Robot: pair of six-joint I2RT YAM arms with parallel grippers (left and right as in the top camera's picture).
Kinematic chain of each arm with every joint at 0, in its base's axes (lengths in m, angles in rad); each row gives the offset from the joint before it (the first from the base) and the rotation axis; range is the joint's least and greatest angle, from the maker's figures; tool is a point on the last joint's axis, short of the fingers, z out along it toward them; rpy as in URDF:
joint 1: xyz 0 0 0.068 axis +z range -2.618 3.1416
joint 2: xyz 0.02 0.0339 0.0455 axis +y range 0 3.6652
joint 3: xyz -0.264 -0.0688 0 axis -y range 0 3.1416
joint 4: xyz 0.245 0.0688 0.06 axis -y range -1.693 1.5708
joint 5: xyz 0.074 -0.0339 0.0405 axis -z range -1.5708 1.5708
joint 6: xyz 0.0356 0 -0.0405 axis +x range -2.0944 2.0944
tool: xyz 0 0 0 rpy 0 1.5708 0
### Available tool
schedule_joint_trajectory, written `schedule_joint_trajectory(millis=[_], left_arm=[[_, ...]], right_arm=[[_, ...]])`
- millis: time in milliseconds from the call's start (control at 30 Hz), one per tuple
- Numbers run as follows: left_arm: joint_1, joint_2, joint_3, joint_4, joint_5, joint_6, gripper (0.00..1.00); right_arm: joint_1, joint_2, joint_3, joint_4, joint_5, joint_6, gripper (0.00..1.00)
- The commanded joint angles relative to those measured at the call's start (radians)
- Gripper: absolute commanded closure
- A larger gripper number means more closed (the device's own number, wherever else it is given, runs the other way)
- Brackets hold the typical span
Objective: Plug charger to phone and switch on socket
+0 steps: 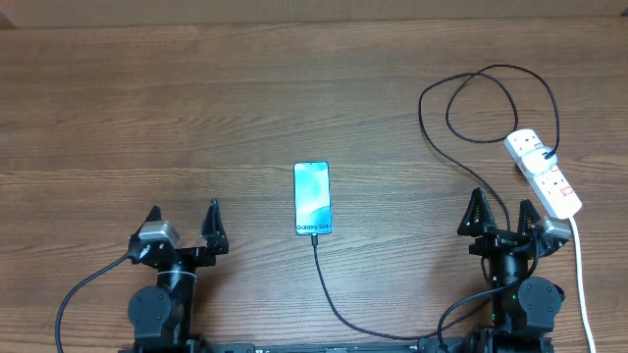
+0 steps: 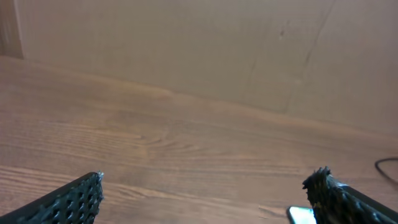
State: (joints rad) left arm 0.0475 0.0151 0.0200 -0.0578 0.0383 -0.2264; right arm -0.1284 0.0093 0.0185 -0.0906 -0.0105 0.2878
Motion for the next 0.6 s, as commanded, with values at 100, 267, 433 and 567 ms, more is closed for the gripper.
schedule_joint_trajectory(millis=[100,267,433,567], left_arm=[[-0.003,-0.012,-0.016,-0.019,0.018,0.123,0.01],[-0.003,-0.012,-0.016,-0.018,0.020,0.135,0.00],[0.000,-0.012,-0.016,-0.016,0.020,0.134,0.00],[0.000,-0.011,-0.016,-0.016,0.017,0.134,0.01]], right_arm=[[0.008,-0.006,-0.011,0.006,0.010,0.000,0.00],[0.008,-0.006,-0.011,0.006,0.010,0.000,0.00],[0.008,-0.006,-0.011,0.006,0.010,0.000,0.00],[0.008,-0.006,-0.011,0.006,0.010,0.000,0.00]])
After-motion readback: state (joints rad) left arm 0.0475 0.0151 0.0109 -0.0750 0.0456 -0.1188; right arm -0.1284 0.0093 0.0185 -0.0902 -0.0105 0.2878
